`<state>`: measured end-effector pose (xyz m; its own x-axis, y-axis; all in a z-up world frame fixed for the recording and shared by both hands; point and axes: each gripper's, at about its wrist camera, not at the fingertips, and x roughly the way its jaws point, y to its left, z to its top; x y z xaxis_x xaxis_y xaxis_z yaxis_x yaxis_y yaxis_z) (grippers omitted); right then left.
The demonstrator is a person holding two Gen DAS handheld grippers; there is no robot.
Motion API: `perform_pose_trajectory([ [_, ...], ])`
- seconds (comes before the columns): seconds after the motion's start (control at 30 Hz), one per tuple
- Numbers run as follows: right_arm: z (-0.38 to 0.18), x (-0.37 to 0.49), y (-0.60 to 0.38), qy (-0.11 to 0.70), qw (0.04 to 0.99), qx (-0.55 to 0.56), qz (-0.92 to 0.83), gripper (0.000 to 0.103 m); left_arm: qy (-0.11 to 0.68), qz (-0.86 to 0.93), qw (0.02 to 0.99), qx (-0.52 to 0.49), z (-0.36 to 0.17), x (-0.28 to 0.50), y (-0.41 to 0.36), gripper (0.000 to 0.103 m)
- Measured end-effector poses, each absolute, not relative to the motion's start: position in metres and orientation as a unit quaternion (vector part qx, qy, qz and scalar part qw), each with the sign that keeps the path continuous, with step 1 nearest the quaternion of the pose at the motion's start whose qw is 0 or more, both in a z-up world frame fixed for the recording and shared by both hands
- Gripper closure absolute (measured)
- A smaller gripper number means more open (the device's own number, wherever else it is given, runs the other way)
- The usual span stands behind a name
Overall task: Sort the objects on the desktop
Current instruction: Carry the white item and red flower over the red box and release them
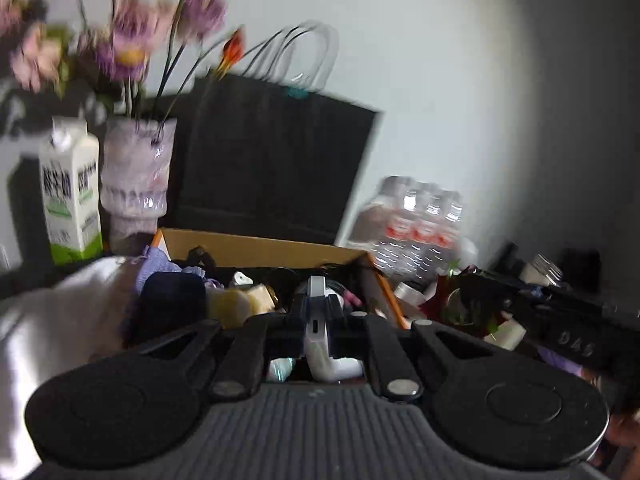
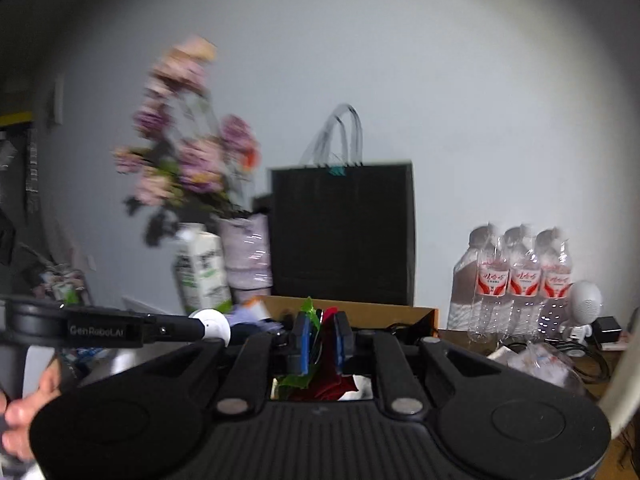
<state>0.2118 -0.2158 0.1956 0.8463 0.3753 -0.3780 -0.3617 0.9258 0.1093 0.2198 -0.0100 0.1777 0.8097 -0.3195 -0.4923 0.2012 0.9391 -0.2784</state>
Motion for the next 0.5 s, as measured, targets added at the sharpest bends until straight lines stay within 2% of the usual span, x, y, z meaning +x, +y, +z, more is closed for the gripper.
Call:
perform_pose_trajectory([
  [0.2,0.156,0.332,-0.181,0.262,0.948,0.026,0.181,0.092,0.344,-0.137,0.918,-0.145,0.14,0.315,-0.009,0.093],
  [0.23,0.15,0.347,-0.177,0.27,0.946,0.031,0.178,0.092,0.352,-0.147,0.914,-0.139,0.133,0.323,-0.011,0.091],
  [0.27,0.142,0.362,-0.174,0.282,0.943,0.037,0.176,0.09,0.357,-0.155,0.912,-0.133,0.127,0.328,-0.011,0.085],
  [0.33,0.125,0.391,-0.174,0.309,0.931,0.06,0.186,0.085,0.343,-0.146,0.919,-0.129,0.121,0.333,-0.009,0.046],
  [0.37,0.118,0.402,-0.173,0.322,0.923,0.071,0.197,0.079,0.326,-0.146,0.925,-0.13,0.121,0.333,-0.006,0.043],
  [0.4,0.112,0.411,-0.172,0.336,0.917,0.084,0.199,0.062,0.316,-0.147,0.929,-0.127,0.123,0.334,-0.004,0.042],
  [0.47,0.109,0.416,-0.17,0.343,0.916,0.093,0.185,0.045,0.315,-0.137,0.932,-0.117,0.128,0.337,0.001,0.039],
  [0.5,0.111,0.412,-0.171,0.335,0.92,0.093,0.183,0.043,0.318,-0.129,0.933,-0.111,0.13,0.339,0.003,0.032],
])
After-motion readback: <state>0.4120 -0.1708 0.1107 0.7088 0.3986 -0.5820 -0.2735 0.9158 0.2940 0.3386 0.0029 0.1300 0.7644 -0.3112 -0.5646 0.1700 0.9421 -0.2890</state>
